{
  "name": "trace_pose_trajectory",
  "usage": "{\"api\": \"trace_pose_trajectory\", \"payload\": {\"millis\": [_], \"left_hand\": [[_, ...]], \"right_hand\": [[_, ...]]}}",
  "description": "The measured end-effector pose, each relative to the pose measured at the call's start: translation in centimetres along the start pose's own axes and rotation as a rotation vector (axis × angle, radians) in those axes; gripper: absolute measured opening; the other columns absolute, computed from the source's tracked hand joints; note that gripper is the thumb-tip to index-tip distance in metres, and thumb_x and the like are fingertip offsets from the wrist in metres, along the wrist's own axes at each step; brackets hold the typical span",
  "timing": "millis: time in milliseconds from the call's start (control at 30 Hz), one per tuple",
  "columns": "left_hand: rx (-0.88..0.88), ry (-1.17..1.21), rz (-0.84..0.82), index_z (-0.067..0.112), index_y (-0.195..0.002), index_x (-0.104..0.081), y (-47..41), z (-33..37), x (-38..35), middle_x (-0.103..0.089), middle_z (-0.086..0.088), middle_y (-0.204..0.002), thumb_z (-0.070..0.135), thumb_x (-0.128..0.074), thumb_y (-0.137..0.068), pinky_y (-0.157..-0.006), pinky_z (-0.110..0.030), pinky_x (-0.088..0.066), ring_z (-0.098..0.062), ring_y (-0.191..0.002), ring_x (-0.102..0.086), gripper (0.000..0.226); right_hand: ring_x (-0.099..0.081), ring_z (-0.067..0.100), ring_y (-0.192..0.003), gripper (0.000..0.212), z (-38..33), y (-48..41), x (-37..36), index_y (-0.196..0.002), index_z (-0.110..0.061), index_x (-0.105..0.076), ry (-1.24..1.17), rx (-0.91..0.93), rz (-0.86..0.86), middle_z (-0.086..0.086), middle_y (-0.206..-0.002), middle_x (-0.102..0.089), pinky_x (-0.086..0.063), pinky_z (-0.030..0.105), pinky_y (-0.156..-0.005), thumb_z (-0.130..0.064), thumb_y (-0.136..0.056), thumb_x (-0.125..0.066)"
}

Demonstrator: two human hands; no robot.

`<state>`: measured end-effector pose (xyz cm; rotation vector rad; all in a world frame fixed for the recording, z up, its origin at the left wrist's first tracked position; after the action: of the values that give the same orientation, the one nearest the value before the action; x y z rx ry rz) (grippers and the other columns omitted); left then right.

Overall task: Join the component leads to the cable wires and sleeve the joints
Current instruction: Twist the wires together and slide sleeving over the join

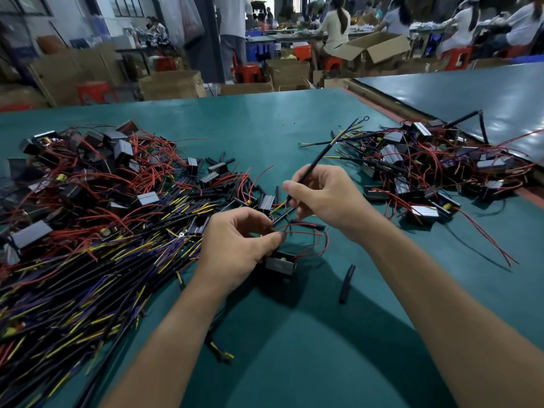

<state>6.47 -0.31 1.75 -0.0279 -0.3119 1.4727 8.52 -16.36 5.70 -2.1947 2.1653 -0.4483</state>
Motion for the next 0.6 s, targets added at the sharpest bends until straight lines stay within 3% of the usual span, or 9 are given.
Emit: {"api": "trace_pose_trajectory", "payload": {"millis": [133, 367, 500, 600], "left_hand": [[-0.003, 0.01, 0.022, 0.015, -0.069, -0.072, 0.33, 0.16, 0.08, -0.069, 0.001, -0.06, 0.022, -0.086, -0.063, -0.051, -0.022, -0.044, -0.009, -0.048, -0.058, 0.017], [-0.027, -0.017, 0.024, 0.014, -0.073, -0.074, 0.19, 0.76, 0.62, -0.071, 0.002, -0.063, 0.015, -0.088, -0.066, -0.048, -0.016, -0.043, -0.005, -0.049, -0.057, 0.016], [0.007, 0.02, 0.005, 0.01, -0.076, -0.074, 0.3, 0.8, 0.52, -0.071, -0.001, -0.064, 0.009, -0.086, -0.067, -0.05, -0.019, -0.044, -0.007, -0.05, -0.058, 0.015], [0.002, 0.035, -0.007, 0.008, -0.074, -0.075, 0.41, 0.84, 0.21, -0.067, 0.002, -0.056, 0.012, -0.083, -0.072, -0.045, -0.015, -0.04, -0.006, -0.045, -0.053, 0.009]], "right_hand": [[-0.052, 0.013, -0.042, 0.018, -0.27, 0.19, -0.16, -0.075, -0.005, -0.06, -0.008, 0.024, -0.004, 0.002, -0.055, -0.062, -0.049, 0.024, -0.047, -0.009, -0.091, -0.067], [-0.059, 0.017, -0.048, 0.023, 0.18, 0.12, -0.07, -0.071, -0.015, -0.059, 0.143, 0.078, 0.039, 0.003, -0.057, -0.066, -0.055, 0.037, -0.054, -0.022, -0.09, -0.069], [-0.062, 0.014, -0.048, 0.023, 0.42, 0.17, -0.3, -0.071, -0.016, -0.06, 0.164, 0.097, 0.021, 0.006, -0.06, -0.069, -0.051, 0.029, -0.05, -0.025, -0.089, -0.071], [-0.06, 0.011, -0.046, 0.024, 0.33, 0.25, -0.84, -0.067, -0.022, -0.059, 0.158, 0.138, 0.034, 0.003, -0.057, -0.068, -0.051, 0.031, -0.05, -0.031, -0.085, -0.072]]}}
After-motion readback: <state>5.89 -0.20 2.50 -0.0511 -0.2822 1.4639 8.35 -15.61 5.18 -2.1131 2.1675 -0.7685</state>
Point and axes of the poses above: each hand's wrist, its own y-axis away from the middle knuckle, its own x-axis out of the back of the hand, z = x × y, the point moved 6 cm from there along -y, towards the middle knuckle
